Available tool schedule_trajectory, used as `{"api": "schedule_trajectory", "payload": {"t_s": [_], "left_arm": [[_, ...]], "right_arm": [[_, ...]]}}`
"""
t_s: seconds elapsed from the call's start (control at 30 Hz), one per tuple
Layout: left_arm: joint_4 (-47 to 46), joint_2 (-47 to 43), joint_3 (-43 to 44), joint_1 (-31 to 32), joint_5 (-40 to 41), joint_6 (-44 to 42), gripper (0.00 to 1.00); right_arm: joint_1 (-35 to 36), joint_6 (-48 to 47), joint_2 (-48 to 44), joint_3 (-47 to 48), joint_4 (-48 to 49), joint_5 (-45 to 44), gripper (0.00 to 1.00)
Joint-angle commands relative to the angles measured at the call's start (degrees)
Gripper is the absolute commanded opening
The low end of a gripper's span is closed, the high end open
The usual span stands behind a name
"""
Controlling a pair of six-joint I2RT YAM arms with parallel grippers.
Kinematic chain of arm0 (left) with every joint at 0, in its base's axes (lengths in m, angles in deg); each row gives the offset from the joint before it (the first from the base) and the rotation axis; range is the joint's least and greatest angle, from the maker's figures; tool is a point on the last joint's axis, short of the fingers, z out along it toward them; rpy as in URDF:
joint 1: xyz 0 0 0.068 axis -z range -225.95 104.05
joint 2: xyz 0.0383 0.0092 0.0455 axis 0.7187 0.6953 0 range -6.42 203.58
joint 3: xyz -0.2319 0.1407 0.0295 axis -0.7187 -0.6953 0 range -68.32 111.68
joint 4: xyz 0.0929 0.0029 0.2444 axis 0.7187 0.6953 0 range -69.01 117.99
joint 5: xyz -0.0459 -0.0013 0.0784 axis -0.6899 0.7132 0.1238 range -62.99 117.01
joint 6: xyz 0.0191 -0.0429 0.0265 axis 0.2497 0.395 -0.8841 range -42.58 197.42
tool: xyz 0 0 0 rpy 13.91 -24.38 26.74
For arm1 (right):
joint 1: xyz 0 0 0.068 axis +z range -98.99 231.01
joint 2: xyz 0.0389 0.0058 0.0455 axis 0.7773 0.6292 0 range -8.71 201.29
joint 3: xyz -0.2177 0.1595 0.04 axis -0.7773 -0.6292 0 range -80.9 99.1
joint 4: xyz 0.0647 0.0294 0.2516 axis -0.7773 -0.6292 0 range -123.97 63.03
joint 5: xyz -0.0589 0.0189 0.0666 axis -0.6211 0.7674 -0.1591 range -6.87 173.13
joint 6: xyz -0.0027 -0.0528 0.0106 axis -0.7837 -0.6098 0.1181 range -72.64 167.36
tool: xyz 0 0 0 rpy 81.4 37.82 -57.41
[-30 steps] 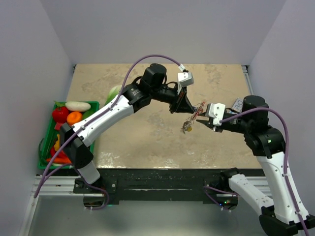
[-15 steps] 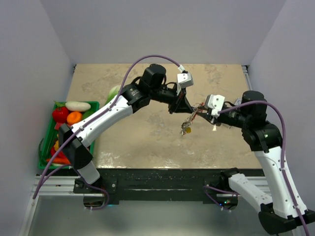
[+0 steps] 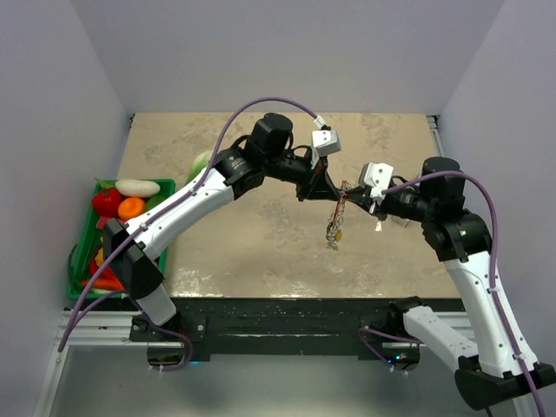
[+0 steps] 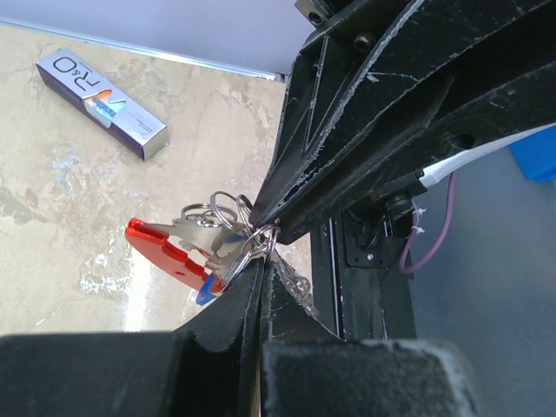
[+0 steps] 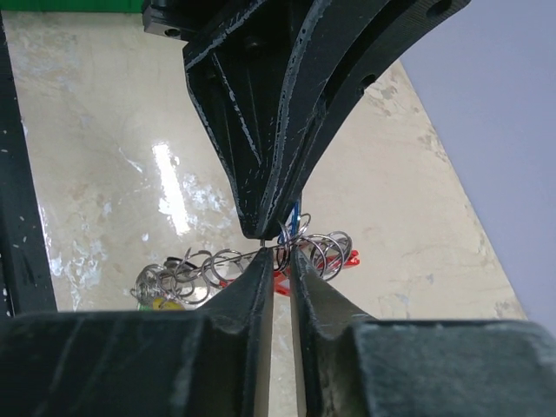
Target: Remove the keys from the keyring
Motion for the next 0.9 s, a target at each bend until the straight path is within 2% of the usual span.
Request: {"api": "schedule_trajectory", "payload": {"t_s": [0.0, 0.17, 0.37, 0.53, 0.67, 0.7, 0.77, 0.8, 0.87], "left_arm": [[-1.75, -3.33, 0.92, 0.12, -1.02, -1.10, 0.00], [-1.31, -3.24, 1.18, 0.47, -0.67, -2.68, 0.00], [-0.79, -2.98, 1.45, 0.83, -0.41, -3.30, 0.00], [-0.09, -3.32, 1.88, 1.00, 0.03, -4.00, 0.00], [2.03, -4.29, 3.64, 0.22, 1.61, -6.81, 0.16], [2.29, -4.47, 4.08, -0.14, 1.35, -7.16, 0.25], [3.52, -5.08, 4.78, -1.02, 1.26, -8.39, 0.32], [3.96, -5.35, 5.31, -1.11, 1.26, -9.01, 0.39], [5.71, -5.96, 5.84, -1.46, 1.61, -11.11, 0.43]], "right_arm": [[-0.42, 1.49, 0.85, 0.74, 1.87, 3.33, 0.09], [-0.68, 1.94, 2.25, 1.88, 1.70, 5.80, 0.00], [-0.68, 1.76, 3.31, 1.45, 1.52, 6.59, 0.00], [-2.00, 4.22, 1.82, -0.57, 5.12, 7.29, 0.00], [-3.66, 3.79, 0.94, -1.02, 4.77, 7.99, 0.00], [-3.84, 3.78, 0.59, -1.45, 4.77, 8.52, 0.00], [-4.46, 3.69, 0.50, -1.81, 4.77, 8.87, 0.00], [-4.63, 3.69, 0.33, -2.07, 4.68, 9.40, 0.00], [-5.07, 3.43, 0.23, -2.16, 4.42, 9.93, 0.00]]}}
